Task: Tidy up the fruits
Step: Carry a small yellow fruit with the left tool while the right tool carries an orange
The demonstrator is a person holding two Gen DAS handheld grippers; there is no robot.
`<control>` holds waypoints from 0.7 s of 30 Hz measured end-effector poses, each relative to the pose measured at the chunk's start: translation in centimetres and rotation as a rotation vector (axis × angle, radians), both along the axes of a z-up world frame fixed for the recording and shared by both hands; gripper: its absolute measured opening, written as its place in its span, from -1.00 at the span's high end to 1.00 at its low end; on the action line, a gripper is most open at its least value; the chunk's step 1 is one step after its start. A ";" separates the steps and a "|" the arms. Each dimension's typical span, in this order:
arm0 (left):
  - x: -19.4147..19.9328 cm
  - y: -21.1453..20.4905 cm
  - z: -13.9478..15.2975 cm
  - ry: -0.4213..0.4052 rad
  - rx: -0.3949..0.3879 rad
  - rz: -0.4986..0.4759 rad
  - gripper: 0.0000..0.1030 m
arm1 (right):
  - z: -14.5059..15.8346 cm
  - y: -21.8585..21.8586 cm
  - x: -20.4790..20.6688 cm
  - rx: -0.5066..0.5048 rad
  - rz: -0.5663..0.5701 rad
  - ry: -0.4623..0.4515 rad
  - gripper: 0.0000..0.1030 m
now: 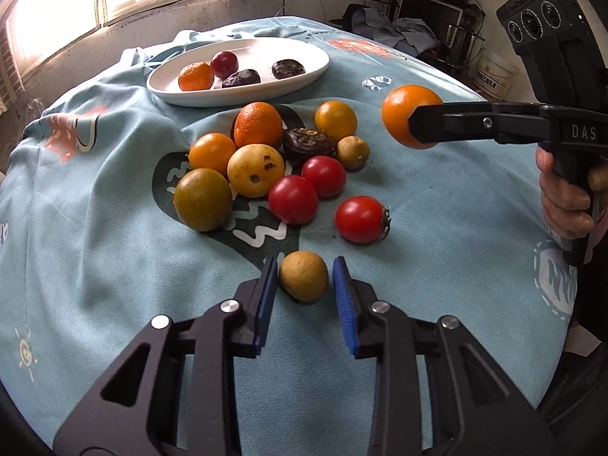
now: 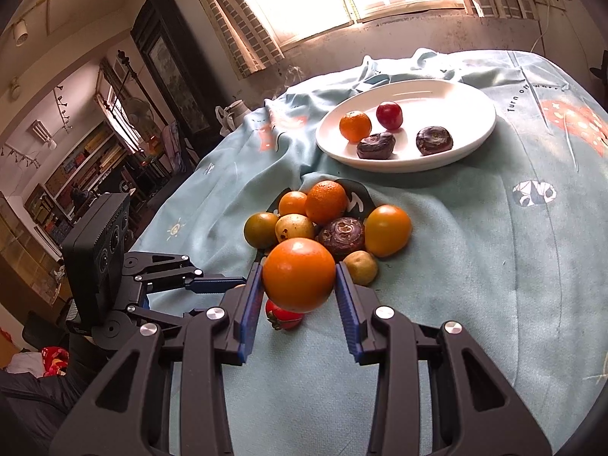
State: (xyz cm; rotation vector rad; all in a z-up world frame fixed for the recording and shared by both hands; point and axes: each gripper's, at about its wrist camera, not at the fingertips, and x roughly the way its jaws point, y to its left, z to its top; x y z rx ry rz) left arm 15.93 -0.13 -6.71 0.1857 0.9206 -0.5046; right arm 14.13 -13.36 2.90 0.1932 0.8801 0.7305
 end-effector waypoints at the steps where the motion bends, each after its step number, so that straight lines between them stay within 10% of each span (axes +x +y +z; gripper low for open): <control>1: 0.1 0.0 -0.1 0.003 0.004 0.002 0.47 | 0.0 0.0 0.0 -0.003 -0.001 -0.002 0.25; 11: 1.4 0.3 2.0 -0.013 -0.052 0.027 0.49 | 0.4 0.3 1.7 -0.013 -0.028 -0.048 0.25; 21: 14.7 0.0 6.8 -0.098 -0.096 0.254 0.49 | 0.3 -1.5 12.8 -0.044 -0.258 -0.111 0.26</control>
